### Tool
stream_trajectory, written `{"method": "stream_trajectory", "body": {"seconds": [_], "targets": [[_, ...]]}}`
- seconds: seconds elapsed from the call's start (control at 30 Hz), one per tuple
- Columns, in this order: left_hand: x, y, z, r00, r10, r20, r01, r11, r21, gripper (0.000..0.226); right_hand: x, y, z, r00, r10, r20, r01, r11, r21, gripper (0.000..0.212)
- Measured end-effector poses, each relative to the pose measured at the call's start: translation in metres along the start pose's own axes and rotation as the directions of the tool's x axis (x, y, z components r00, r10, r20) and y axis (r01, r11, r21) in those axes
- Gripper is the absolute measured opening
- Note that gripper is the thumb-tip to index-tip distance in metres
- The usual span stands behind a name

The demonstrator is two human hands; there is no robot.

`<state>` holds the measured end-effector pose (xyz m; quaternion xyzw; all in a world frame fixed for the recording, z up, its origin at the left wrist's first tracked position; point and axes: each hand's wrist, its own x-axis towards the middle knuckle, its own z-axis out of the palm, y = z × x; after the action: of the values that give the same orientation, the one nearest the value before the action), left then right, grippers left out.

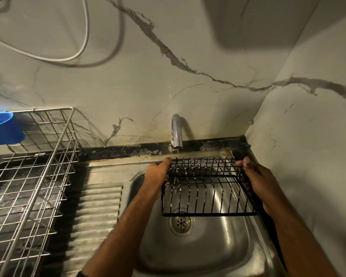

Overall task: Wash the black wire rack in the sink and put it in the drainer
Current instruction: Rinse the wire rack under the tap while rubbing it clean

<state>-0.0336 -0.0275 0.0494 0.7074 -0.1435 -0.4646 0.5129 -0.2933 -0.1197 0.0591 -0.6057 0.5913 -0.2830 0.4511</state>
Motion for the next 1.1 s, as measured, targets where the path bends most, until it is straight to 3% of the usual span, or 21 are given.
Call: {"method": "stream_trajectory", "body": {"seconds": [0.17, 0.57, 0.87, 1.1], "targets": [[0.004, -0.001, -0.002, 1.0, -0.013, -0.02, 0.013, 1.0, 0.023, 0.042, 0.001, 0.0, 0.001, 1.0, 0.012, -0.016, -0.012, 0.999, -0.032, 0.05], [0.008, -0.006, -0.013, 0.998, 0.023, -0.055, -0.021, 0.999, 0.036, 0.049, 0.001, -0.009, 0.008, 0.999, -0.02, 0.036, 0.022, 0.998, -0.056, 0.032], [0.009, -0.004, -0.02, 0.998, 0.043, -0.037, -0.042, 0.999, 0.025, 0.04, -0.004, -0.019, 0.014, 0.998, -0.043, 0.052, 0.045, 0.998, -0.038, 0.034], [0.011, -0.002, -0.017, 0.997, 0.075, -0.004, -0.075, 0.996, 0.043, 0.047, 0.002, -0.017, 0.008, 0.997, -0.073, 0.025, 0.074, 0.997, -0.026, 0.036]]}}
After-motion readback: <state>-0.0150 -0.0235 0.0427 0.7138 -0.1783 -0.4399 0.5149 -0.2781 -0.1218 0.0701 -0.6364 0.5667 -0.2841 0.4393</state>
